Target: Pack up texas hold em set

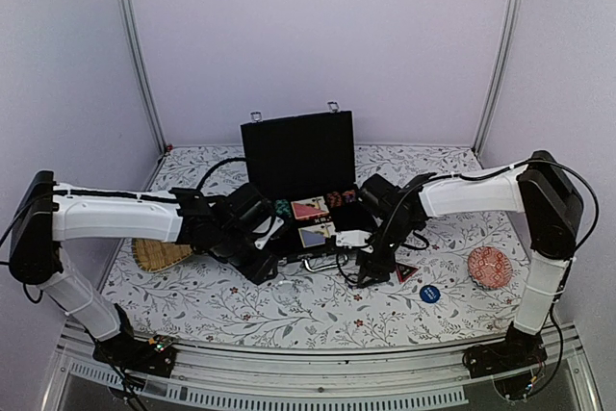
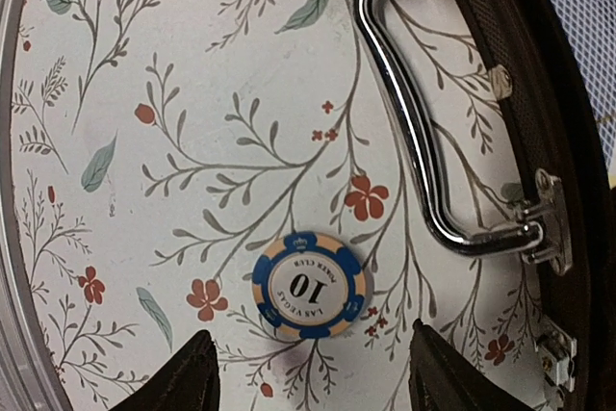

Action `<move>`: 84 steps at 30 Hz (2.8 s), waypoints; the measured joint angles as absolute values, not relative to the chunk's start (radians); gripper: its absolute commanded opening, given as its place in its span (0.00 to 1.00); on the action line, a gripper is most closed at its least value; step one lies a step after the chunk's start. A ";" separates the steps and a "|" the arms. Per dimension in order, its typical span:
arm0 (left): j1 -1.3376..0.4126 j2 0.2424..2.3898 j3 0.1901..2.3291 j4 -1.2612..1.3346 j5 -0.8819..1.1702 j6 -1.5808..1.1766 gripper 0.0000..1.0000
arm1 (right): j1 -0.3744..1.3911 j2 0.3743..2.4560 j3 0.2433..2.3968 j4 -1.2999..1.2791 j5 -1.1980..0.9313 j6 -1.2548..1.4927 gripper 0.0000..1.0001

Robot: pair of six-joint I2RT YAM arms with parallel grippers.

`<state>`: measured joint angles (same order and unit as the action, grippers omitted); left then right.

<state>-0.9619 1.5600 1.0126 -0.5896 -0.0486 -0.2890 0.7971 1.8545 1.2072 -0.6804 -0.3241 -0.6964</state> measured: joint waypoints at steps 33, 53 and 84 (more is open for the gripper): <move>-0.894 1.518 0.968 -0.589 -0.070 -0.329 0.54 | 0.917 1.952 1.276 -0.688 -0.133 -0.702 0.49; -0.811 1.517 0.982 -0.460 0.078 -0.403 0.56 | 0.931 1.934 1.262 -0.680 -0.102 -0.681 0.33; -0.812 1.821 1.062 0.063 0.594 -0.727 0.49 | 0.836 1.721 1.285 -0.598 -0.169 -0.642 0.34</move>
<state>-0.8120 1.8206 1.0622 0.0631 0.5941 -0.7265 0.8364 1.7210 1.2846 -0.5983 -0.1688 -0.6418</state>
